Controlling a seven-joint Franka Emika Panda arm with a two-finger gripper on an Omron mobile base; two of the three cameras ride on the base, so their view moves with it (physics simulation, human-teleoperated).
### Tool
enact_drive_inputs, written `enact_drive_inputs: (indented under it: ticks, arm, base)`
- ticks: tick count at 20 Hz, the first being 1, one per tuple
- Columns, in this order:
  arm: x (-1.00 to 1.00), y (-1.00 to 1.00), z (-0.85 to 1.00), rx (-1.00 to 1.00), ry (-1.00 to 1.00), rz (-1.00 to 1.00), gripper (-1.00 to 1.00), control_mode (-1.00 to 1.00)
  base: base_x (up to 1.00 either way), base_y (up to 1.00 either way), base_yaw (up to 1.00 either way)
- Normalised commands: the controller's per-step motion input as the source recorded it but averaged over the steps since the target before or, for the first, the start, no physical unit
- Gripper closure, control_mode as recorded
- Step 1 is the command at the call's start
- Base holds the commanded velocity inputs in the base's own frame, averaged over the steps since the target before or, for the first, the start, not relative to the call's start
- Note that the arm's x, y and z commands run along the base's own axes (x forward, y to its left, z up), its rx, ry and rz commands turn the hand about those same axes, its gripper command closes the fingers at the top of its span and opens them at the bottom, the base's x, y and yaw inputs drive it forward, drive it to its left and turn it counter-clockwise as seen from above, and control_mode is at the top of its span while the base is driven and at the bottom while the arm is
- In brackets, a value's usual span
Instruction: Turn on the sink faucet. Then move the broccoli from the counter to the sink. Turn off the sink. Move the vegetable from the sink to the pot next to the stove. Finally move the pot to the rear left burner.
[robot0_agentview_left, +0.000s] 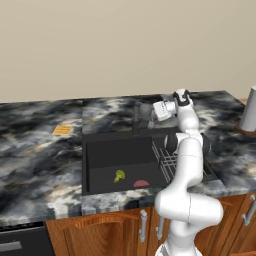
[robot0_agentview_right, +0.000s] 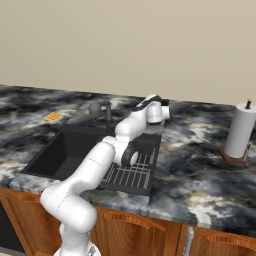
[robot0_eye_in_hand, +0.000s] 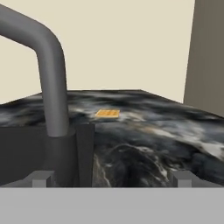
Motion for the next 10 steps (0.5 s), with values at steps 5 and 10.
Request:
enact_drive_inputs:
  ticks: [5, 10]
  arm:
    - [0.0, 0.37, 0.0, -0.03, 0.0, 0.0, -1.0, -1.0]
    - [0.0, 0.36, 0.0, -0.01, 0.0, 0.0, -1.0, -1.0]
  base:
    - [0.0, 0.0, 0.0]
    - [0.0, 0.0, 0.0]
